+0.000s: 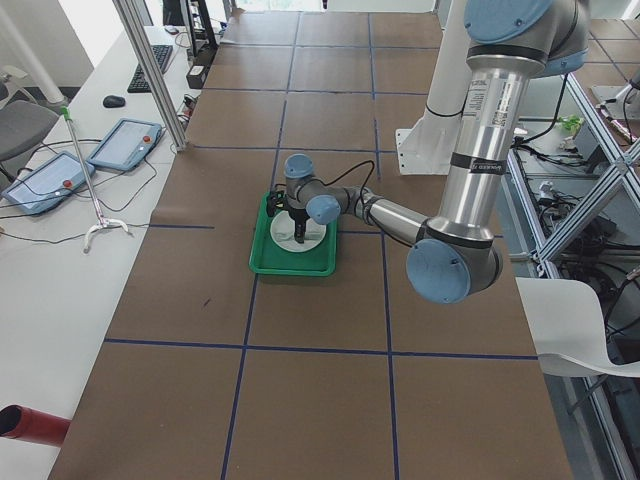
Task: Place fork
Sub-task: 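Lift the white fork with the left gripper and carry it off the plate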
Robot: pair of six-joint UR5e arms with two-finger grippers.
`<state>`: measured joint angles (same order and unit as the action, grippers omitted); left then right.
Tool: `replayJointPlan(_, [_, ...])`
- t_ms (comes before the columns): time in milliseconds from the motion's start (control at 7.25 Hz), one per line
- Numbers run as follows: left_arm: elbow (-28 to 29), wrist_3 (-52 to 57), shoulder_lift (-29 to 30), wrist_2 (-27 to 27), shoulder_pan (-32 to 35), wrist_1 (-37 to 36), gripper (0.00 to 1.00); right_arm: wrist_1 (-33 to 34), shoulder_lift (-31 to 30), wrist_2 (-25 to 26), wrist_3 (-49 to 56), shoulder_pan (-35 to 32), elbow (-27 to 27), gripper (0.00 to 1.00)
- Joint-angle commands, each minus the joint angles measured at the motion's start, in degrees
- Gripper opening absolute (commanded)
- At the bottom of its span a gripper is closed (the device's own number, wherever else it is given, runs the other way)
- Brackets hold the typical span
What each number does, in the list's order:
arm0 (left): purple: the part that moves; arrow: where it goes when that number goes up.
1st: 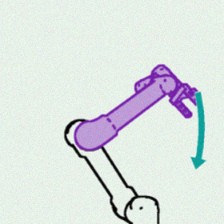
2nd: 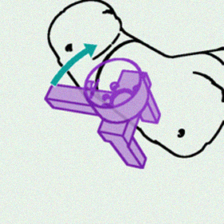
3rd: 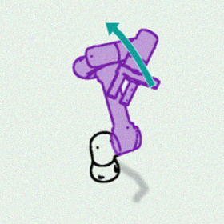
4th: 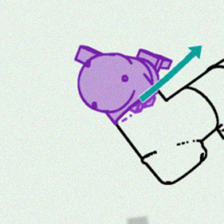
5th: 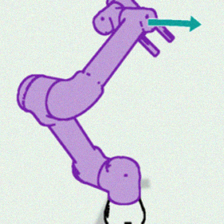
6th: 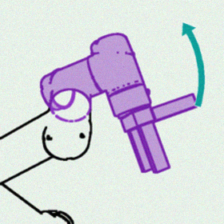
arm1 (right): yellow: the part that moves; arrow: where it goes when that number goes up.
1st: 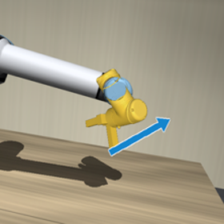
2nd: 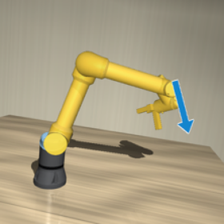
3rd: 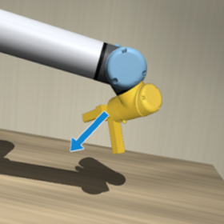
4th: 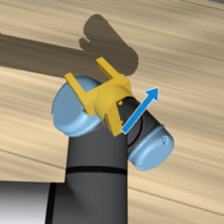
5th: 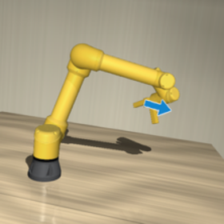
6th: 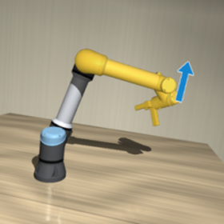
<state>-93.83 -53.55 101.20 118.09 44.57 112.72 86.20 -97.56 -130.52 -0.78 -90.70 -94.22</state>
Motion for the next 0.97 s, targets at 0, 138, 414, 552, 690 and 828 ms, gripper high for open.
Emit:
replayJointPlan(0, [-0.12, 0.20, -0.04, 0.03, -0.01, -0.22, 0.00, 0.02, 0.00, 0.00, -0.01, 0.00, 0.00, 1.00])
replayJointPlan(138, [-0.56, 0.20, -0.22, 0.03, 0.08, -0.39, 0.00, 0.02, 0.00, 0.00, -0.01, 0.00, 0.00, 1.00])
replayJointPlan(414, [-2.14, 0.29, -0.92, 0.12, 0.69, -0.74, 0.00, -0.07, 0.00, 0.00, -0.01, 0.00, 0.00, 1.00])
replayJointPlan(552, [-2.41, 1.07, -1.53, 1.95, 1.74, -0.74, 0.00, 0.02, 0.00, 0.00, -0.01, 0.00, 0.00, 1.00])
replayJointPlan(690, [-2.50, 4.73, -3.36, 5.36, 4.36, -0.48, 0.00, 0.02, 0.00, 0.00, -0.01, 0.00, 0.00, 1.00])
replayJointPlan(828, [-2.67, 8.86, -5.73, 5.83, 6.12, -0.22, 0.00, 0.02, 0.00, 0.09, -0.01, 0.00, 0.00, 1.00])
